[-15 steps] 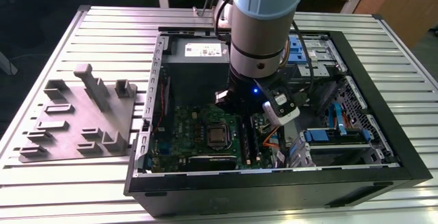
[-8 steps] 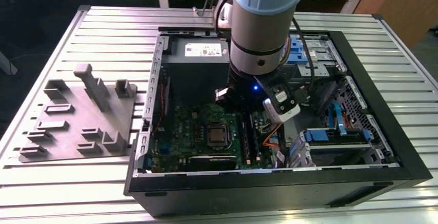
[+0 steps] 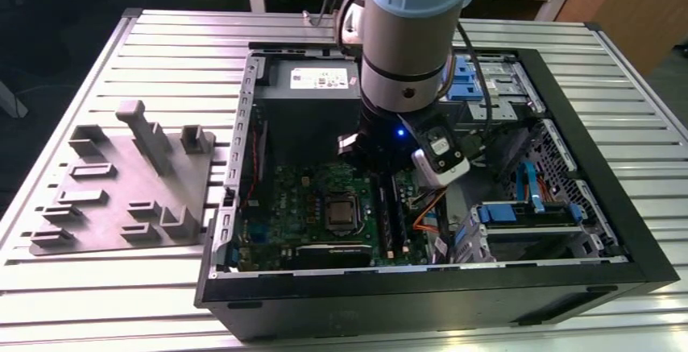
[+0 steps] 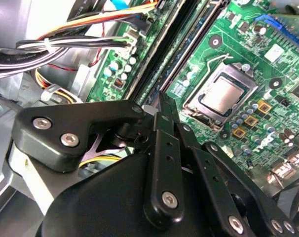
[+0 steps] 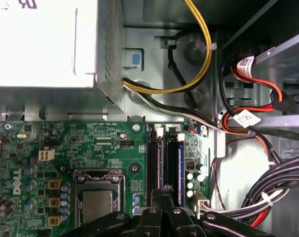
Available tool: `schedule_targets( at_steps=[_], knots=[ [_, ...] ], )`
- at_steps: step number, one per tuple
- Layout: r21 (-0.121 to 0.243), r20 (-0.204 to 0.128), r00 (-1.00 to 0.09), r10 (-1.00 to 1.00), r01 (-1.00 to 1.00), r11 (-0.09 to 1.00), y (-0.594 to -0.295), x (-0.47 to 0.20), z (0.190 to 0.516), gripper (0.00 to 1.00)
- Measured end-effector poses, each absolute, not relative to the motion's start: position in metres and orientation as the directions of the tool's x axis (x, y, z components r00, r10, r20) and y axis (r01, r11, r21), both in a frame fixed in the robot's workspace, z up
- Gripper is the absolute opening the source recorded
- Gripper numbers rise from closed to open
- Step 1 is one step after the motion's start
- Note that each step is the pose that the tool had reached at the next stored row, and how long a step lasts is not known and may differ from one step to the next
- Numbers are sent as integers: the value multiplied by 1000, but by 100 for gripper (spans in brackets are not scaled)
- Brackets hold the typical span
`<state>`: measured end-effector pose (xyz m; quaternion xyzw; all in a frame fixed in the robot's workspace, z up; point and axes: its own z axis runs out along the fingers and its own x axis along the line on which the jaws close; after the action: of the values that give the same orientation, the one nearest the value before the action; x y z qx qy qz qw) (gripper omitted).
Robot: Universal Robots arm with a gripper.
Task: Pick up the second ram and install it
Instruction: 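Press down the second ram until it locks into place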
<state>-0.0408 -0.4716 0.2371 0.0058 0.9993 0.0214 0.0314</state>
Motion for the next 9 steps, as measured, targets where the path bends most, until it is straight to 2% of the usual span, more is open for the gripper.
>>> schedule_targets(
  at_steps=[9],
  knots=[
    [43,-63,-998,13,10,999,-459,-41,236,10]
  ],
)
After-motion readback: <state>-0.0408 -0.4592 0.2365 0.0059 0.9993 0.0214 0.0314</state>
